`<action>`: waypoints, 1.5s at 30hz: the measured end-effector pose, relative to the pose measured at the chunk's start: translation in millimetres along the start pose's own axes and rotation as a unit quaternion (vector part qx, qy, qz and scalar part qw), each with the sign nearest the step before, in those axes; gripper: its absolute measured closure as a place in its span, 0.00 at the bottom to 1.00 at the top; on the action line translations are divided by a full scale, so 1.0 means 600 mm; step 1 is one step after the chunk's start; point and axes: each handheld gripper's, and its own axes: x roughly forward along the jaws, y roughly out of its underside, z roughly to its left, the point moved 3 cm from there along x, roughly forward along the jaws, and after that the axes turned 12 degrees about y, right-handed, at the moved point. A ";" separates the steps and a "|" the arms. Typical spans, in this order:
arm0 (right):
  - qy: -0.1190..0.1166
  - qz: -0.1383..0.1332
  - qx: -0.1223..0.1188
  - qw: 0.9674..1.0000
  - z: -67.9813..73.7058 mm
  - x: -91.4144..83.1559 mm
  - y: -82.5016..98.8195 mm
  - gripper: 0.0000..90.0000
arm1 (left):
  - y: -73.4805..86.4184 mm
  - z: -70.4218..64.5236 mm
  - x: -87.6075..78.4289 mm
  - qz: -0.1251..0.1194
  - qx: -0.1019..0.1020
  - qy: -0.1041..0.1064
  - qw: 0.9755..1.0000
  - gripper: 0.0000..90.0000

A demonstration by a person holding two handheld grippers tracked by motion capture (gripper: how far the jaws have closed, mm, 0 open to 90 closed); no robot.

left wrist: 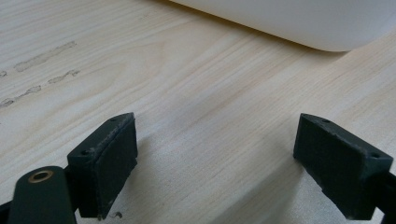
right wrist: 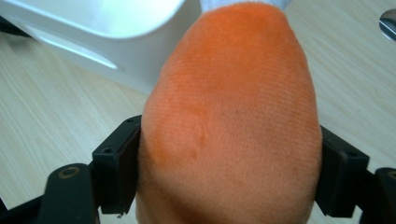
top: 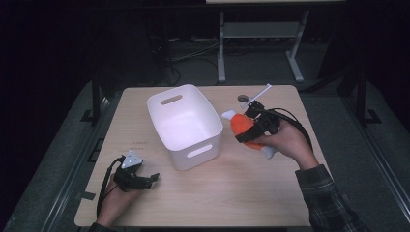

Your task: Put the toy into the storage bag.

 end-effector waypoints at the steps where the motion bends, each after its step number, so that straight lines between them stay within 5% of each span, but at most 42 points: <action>1: 0.000 -0.001 0.001 1.000 0.000 -0.001 -0.004 0.25 | 0.000 0.000 0.000 0.000 0.000 0.000 1.000 0.14; 24: 0.004 -0.012 0.003 1.000 0.011 -0.011 -0.094 0.25 | 0.000 0.000 0.000 0.001 0.000 0.001 1.000 0.14; 45: 0.007 -0.013 -0.015 1.000 0.054 0.011 -0.180 0.25 | 0.000 0.000 -0.001 0.002 0.000 0.001 1.000 0.14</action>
